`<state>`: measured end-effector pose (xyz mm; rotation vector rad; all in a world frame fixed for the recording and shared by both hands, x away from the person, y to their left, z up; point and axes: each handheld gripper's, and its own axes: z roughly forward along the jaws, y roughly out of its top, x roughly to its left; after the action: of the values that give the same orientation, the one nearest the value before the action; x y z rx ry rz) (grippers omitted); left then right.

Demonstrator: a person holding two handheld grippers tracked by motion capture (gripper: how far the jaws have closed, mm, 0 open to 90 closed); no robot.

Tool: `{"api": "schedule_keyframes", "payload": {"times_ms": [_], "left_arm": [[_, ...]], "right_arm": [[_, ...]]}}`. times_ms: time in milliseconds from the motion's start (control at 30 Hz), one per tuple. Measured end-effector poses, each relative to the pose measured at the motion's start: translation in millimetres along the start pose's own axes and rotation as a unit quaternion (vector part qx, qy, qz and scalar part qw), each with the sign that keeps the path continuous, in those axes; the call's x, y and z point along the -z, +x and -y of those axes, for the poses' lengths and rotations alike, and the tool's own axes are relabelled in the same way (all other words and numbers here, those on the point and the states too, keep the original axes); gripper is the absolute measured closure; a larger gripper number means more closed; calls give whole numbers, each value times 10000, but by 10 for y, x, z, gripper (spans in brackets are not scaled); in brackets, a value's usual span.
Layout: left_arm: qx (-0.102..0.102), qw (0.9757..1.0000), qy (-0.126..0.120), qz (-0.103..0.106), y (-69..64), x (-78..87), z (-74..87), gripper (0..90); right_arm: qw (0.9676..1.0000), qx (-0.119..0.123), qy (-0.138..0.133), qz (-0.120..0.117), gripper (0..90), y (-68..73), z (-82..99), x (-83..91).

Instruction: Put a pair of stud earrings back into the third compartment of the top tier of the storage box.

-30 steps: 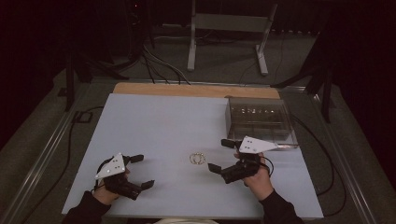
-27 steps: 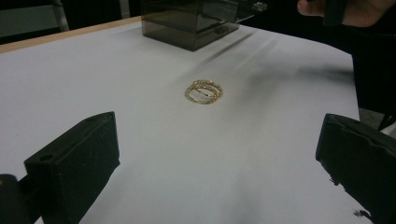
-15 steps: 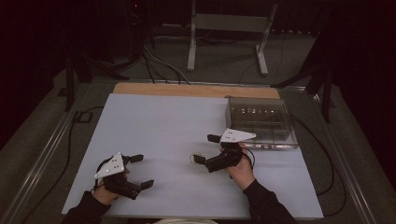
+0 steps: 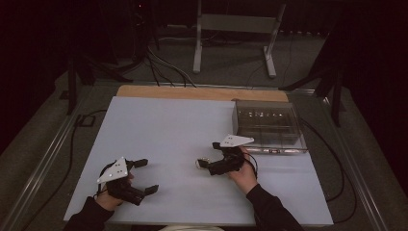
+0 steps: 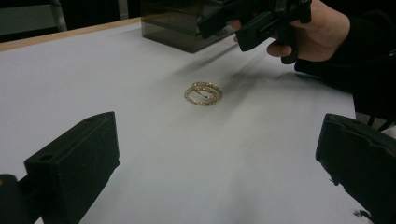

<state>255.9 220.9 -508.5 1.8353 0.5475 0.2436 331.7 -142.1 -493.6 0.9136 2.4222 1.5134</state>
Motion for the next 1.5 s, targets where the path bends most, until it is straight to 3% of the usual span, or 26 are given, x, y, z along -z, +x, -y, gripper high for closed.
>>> {"api": "schedule_keyframes", "payload": {"times_ms": [133, 267, 533, 600, 867, 1100, 1233, 1500], "left_arm": [[-5, 10000, -1, 11, 5, 0, 3, 4], [24, 10000, 5, 13, 15, -2, 9, 4], [45, 10000, 6, 12, 26, -5, 14, 5], [31, 10000, 24, 11, 28, -8, 17, 5], [19, 10000, 29, 36, 25, -12, 17, 5], [-6, 10000, 28, 11, 17, -10, 12, 5], [9, 10000, 17, 23, 19, -10, 15, 5], [20, 10000, 14, 26, 23, -8, 14, 5]], "right_arm": [[9992, -118, 158, 357, 86, -3, 16, -17], [9978, -194, 406, 490, 181, -15, 45, -53], [9944, -294, 722, 711, 554, -77, 93, -94], [9933, -299, 805, 770, 602, -95, 107, -114], [9899, -267, 1076, 878, 666, -122, 167, -226], [9860, -12, 1314, 1026, 781, -73, 193, -280], [9859, -44, 1314, 1034, 857, -75, 197, -270], [9871, -27, 1218, 1038, 869, -56, 163, -222]]}}
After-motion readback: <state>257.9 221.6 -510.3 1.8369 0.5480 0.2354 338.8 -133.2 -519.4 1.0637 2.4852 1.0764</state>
